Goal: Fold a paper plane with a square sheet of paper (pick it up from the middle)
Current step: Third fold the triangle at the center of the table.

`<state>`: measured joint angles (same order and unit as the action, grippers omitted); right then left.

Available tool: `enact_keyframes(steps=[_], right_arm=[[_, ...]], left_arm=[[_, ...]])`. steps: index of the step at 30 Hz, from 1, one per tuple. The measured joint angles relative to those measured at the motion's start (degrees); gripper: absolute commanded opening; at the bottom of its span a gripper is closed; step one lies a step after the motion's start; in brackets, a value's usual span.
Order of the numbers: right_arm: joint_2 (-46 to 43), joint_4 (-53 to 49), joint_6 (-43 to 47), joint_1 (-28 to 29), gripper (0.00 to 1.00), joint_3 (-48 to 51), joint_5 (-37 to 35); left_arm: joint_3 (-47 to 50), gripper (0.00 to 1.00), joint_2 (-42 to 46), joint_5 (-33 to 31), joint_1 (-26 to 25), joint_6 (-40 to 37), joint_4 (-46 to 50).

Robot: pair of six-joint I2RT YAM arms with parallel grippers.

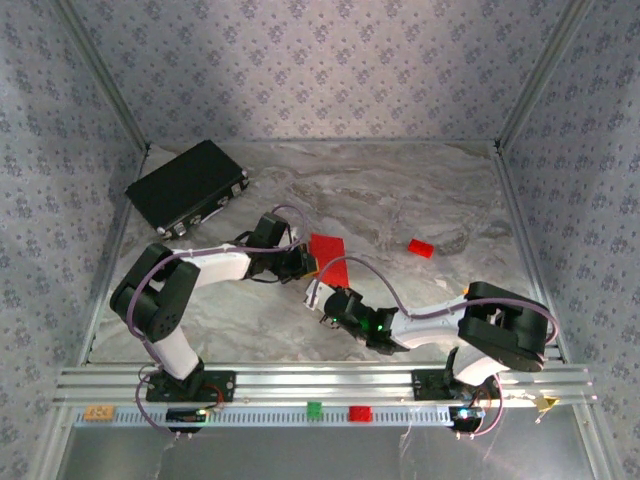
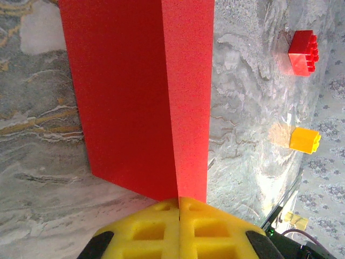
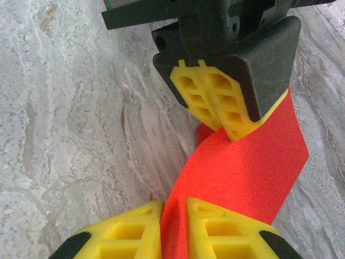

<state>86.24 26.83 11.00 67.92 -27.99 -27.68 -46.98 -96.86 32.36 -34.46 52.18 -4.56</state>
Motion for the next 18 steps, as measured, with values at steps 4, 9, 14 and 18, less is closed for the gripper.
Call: enact_keyframes(steps=[4,9,14,18], right_arm=[[-0.4,0.0,0.0,0.0,0.18,0.0,0.0],[-0.5,0.0,0.0,0.0,0.13,0.0,0.0],[-0.5,0.0,0.0,0.0,0.08,0.0,0.0],[-0.7,-0.1,-0.2,0.0,0.04,0.0,0.3]], left_arm=[[0.0,0.04,0.0,0.0,0.0,0.0,0.0],[0.0,0.04,0.0,0.0,0.0,0.0,0.0],[0.0,0.06,0.0,0.0,0.0,0.0,0.0],[0.0,0.21,0.0,-0.2,0.0,0.0,0.1]])
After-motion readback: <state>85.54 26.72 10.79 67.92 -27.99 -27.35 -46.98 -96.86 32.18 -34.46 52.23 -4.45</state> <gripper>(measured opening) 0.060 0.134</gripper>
